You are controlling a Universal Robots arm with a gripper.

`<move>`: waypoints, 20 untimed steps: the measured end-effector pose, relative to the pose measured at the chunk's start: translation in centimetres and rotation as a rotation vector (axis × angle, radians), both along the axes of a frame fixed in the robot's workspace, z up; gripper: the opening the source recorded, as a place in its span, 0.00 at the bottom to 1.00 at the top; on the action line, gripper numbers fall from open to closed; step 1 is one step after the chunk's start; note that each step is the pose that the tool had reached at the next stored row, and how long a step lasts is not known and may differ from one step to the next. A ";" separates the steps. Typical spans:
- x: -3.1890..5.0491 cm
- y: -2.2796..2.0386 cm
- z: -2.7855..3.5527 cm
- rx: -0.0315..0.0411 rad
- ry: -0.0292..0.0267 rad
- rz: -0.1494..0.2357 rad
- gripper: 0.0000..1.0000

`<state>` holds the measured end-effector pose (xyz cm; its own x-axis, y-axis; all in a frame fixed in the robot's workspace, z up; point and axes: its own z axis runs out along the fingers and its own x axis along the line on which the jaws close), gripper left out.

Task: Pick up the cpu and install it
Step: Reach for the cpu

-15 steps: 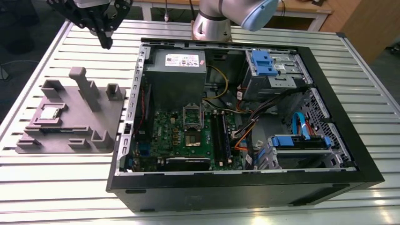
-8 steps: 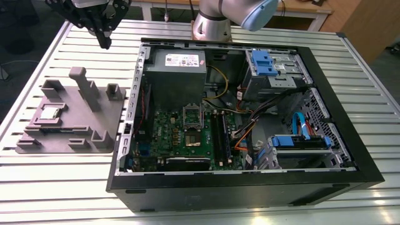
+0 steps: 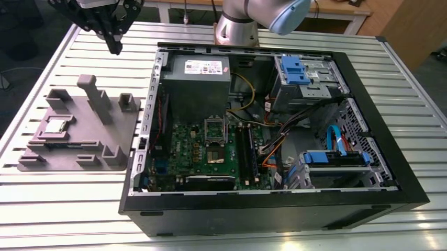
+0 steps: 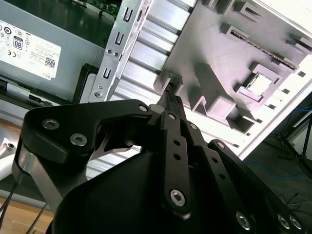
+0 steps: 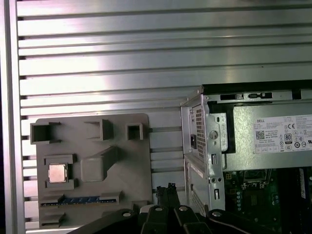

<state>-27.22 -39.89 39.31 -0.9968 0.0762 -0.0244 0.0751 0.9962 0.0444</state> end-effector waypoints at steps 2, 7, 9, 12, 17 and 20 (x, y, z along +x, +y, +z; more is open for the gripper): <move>-0.02 0.00 0.00 0.0000 0.0000 0.000 0.10; -0.20 0.00 0.00 0.0000 0.0000 0.000 0.10; -0.23 0.00 0.00 0.0000 0.0000 0.000 0.10; -0.28 0.00 0.00 0.0000 0.0000 0.000 0.10; -0.40 0.00 0.00 0.0000 0.0000 0.000 0.10; -0.53 0.00 0.00 0.0000 0.0000 0.000 0.10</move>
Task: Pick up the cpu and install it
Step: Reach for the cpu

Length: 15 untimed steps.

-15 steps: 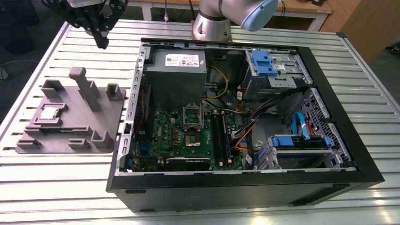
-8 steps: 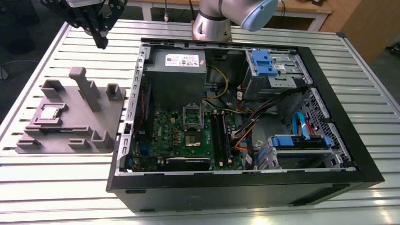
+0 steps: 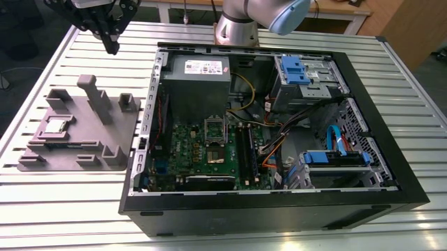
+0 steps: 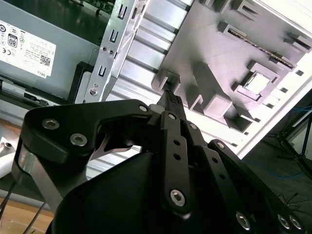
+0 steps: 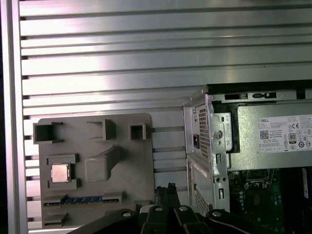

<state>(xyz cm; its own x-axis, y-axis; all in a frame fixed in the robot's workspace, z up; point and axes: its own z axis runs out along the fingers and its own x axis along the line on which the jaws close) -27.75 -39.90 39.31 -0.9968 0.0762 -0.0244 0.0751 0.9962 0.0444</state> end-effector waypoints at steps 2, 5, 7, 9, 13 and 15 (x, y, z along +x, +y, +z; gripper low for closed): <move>-0.10 0.00 0.00 0.0000 0.0000 0.000 0.10; -0.20 0.00 0.00 0.0000 0.0000 0.000 0.10; -0.27 0.00 0.00 0.0000 0.0000 0.000 0.10; -0.35 0.00 0.00 0.0000 0.0000 0.000 0.10; -0.51 0.00 0.00 0.0000 0.0000 0.000 0.10; -0.59 0.00 0.00 -0.0001 0.0000 0.000 0.10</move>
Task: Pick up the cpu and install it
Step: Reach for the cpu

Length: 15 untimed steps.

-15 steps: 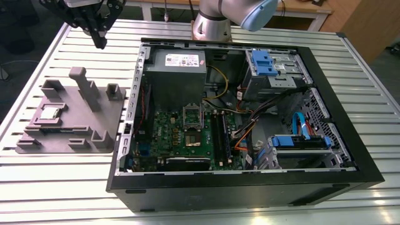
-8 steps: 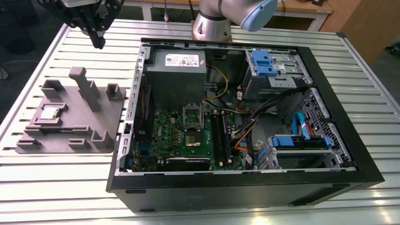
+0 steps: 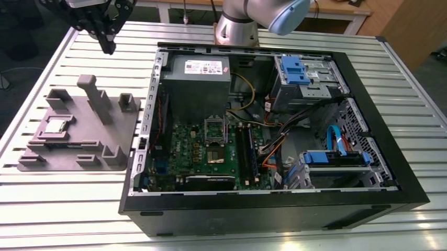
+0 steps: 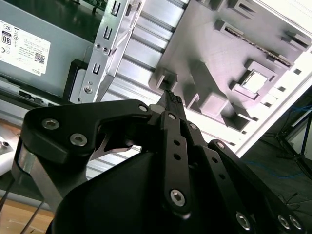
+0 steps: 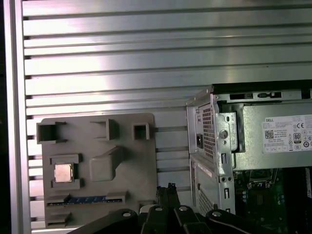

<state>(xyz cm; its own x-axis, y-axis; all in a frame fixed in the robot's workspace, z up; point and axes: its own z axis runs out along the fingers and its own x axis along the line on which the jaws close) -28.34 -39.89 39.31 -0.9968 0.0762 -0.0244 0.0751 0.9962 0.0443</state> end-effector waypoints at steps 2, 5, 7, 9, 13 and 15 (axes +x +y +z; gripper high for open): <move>-0.09 0.00 0.00 0.0000 0.0000 0.000 0.10; -0.24 0.00 0.00 0.0000 -0.0001 0.000 0.10; -0.34 0.00 0.00 0.0000 -0.0001 0.000 0.10; -0.45 0.00 0.00 0.0000 0.0000 0.000 0.10; -0.71 0.00 0.00 0.0000 0.0000 0.000 0.10; -0.86 0.00 0.00 0.0001 -0.0001 0.000 0.10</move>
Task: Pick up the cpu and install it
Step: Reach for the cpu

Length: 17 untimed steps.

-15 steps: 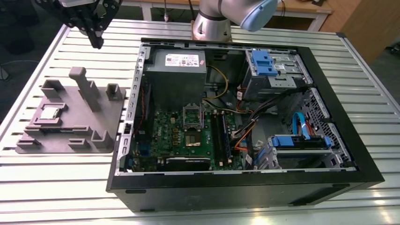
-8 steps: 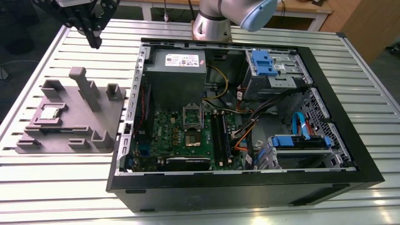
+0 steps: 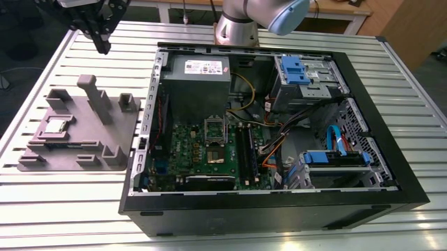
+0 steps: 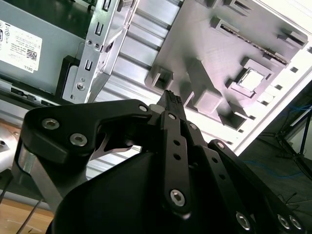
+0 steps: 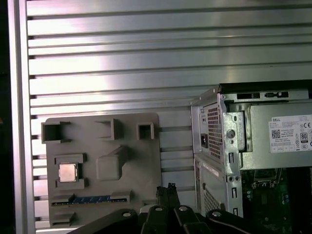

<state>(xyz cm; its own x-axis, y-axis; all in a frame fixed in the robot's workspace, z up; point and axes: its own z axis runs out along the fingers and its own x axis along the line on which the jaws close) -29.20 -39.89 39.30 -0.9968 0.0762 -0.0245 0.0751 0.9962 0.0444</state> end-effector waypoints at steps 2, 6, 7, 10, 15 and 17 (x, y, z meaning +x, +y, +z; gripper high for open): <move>-0.15 0.00 0.00 0.0000 0.0001 0.000 0.10; -0.49 0.00 0.00 0.0000 0.0000 0.000 0.10; -0.57 0.00 0.00 0.0000 0.0001 0.000 0.10; -0.79 0.00 0.00 0.0000 0.0000 0.000 0.10; -1.16 0.00 0.00 0.0000 0.0001 0.000 0.10; -1.30 0.00 0.00 0.0000 0.0001 0.000 0.10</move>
<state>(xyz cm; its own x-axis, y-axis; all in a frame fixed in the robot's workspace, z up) -30.50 -39.90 39.31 -0.9968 0.0762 -0.0244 0.0751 0.9962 0.0443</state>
